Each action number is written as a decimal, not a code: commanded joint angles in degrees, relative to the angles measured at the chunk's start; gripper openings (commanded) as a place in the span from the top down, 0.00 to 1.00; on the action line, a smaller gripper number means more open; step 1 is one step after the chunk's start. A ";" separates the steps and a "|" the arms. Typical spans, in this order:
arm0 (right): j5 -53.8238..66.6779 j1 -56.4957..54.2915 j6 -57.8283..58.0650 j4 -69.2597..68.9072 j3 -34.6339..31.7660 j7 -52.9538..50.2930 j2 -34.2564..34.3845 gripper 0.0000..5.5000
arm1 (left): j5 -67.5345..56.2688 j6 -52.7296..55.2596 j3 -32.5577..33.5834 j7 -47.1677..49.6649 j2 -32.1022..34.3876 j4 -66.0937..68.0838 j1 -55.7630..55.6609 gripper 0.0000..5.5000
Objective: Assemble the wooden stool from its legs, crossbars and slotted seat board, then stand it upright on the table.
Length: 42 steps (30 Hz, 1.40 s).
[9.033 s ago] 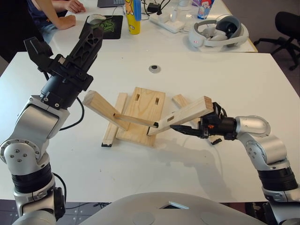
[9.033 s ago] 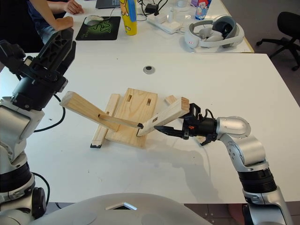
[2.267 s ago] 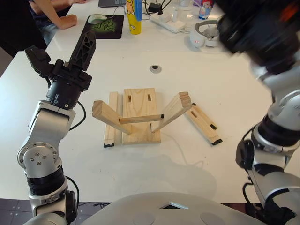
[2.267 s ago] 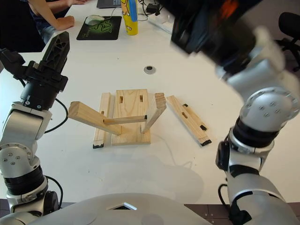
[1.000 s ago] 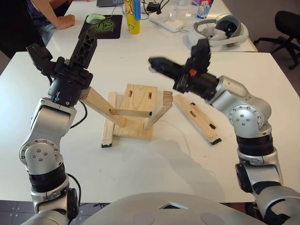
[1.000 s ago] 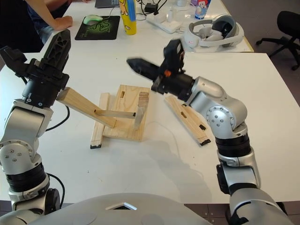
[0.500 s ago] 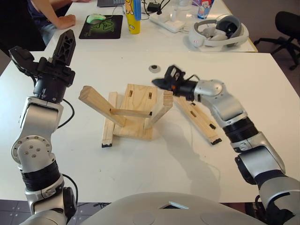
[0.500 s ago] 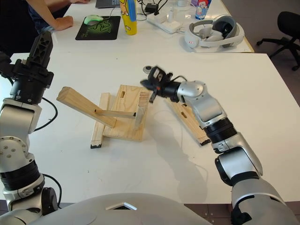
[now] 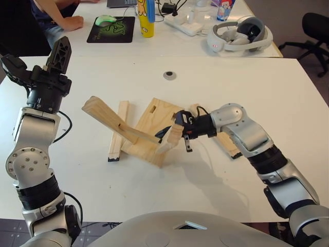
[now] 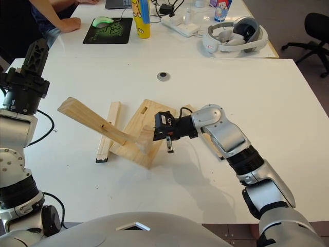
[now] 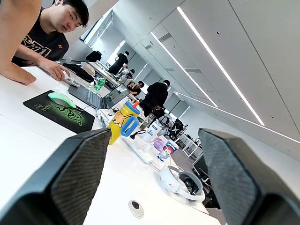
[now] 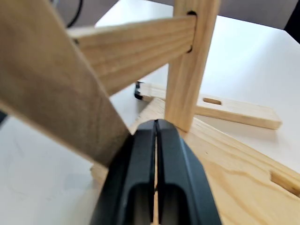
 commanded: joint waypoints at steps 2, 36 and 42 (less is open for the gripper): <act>8.32 -0.03 11.10 -5.44 -5.29 -5.50 4.18 1.00 | 1.54 1.06 0.05 -0.67 0.08 0.75 0.65 0.37; -36.55 -8.84 -15.12 31.58 3.28 -5.04 1.43 1.00 | 4.66 1.21 0.16 -0.72 -3.71 -2.42 3.35 0.37; -43.52 -14.89 -5.19 45.70 3.67 -14.06 2.76 1.00 | 4.83 1.11 0.08 -0.66 -3.89 -2.39 3.21 0.37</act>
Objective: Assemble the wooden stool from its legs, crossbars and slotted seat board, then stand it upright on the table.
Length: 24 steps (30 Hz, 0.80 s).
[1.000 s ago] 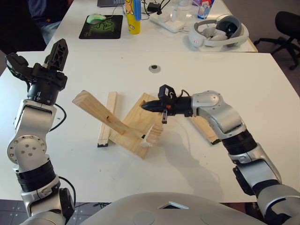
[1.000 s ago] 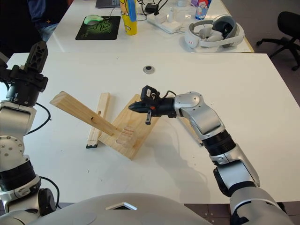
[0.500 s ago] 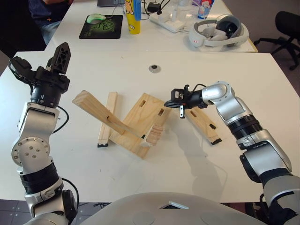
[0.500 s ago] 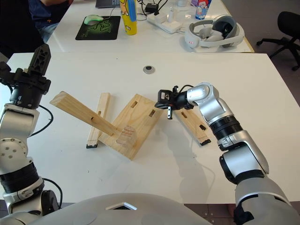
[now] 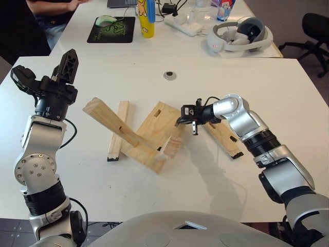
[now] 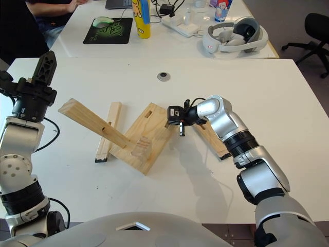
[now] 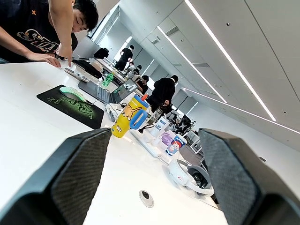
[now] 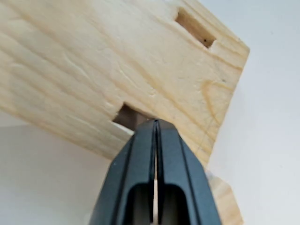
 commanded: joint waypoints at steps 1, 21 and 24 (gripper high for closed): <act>-5.31 -2.80 7.05 15.04 -0.26 -7.19 0.13 1.00 | 0.42 0.08 0.07 0.56 -0.41 -0.50 0.09 0.37; 6.91 13.41 16.51 -37.20 2.04 25.66 -20.88 1.00 | 0.67 -1.41 0.78 1.26 -2.28 -1.97 1.28 0.37; 6.00 13.03 23.42 -36.46 3.63 20.84 -15.43 1.00 | 0.37 -1.50 0.91 1.40 -2.27 -1.81 0.78 0.37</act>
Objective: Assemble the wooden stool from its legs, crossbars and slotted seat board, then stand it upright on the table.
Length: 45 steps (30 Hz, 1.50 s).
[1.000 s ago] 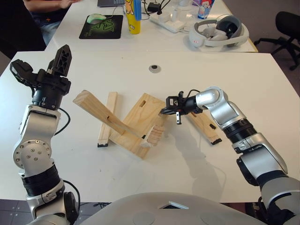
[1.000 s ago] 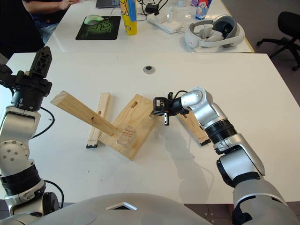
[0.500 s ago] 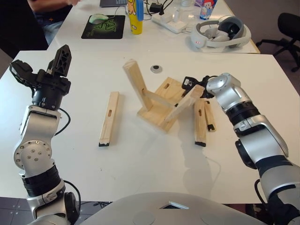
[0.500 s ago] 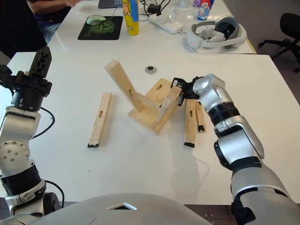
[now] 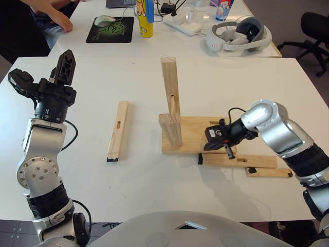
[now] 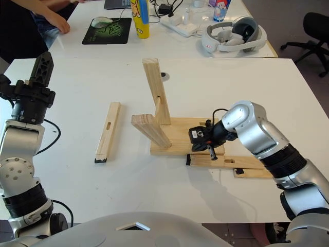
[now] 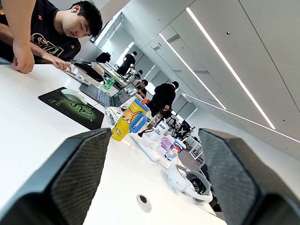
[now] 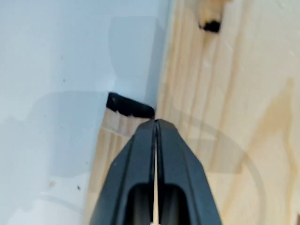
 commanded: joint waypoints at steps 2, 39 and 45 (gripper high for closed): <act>-2.50 -1.25 10.55 3.44 1.37 -9.69 9.32 1.00 | 0.14 -0.15 0.06 0.43 -0.12 -0.06 -0.58 0.37; -8.16 -25.28 -18.14 72.27 -12.33 -47.75 25.78 1.00 | 37.34 11.46 -43.27 -35.89 13.32 7.09 -5.57 0.54; -9.57 -24.71 -19.63 71.82 -11.98 -45.57 25.36 1.00 | 44.39 8.28 -45.24 -39.13 11.70 17.41 -6.81 0.73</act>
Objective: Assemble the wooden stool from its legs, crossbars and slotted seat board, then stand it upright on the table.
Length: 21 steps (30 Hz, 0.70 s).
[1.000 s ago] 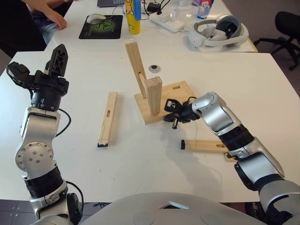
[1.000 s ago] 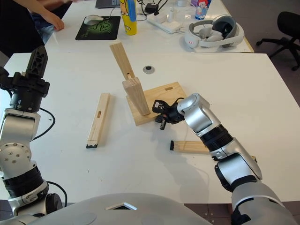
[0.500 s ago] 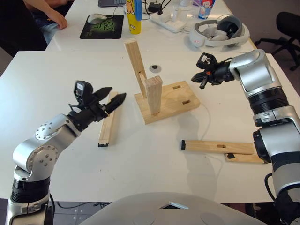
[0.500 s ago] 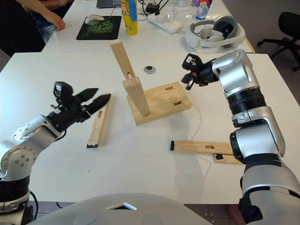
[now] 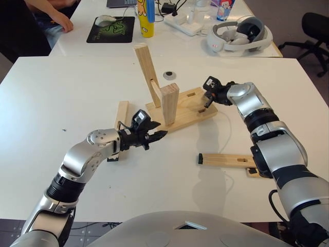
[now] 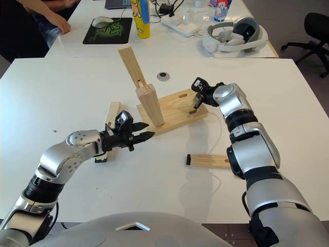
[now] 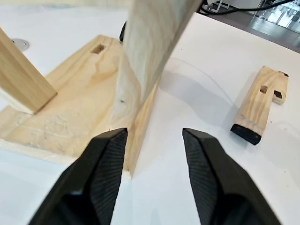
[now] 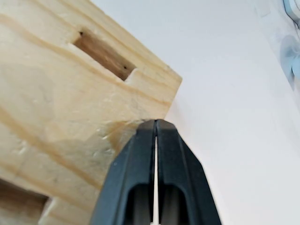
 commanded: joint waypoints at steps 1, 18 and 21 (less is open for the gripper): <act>-1.37 1.32 0.27 -0.89 0.69 2.92 -0.09 1.00 | 4.75 -2.66 -0.11 -0.94 -1.65 7.53 -1.94 0.76; 3.71 21.24 11.62 -41.52 4.00 36.89 -18.71 1.00 | 16.31 -15.88 7.16 -1.42 -8.82 34.95 -18.54 1.00; 10.77 24.31 21.12 -54.79 2.59 42.95 -20.66 1.00 | 17.10 -17.37 7.76 -1.46 -11.04 37.19 -21.11 1.00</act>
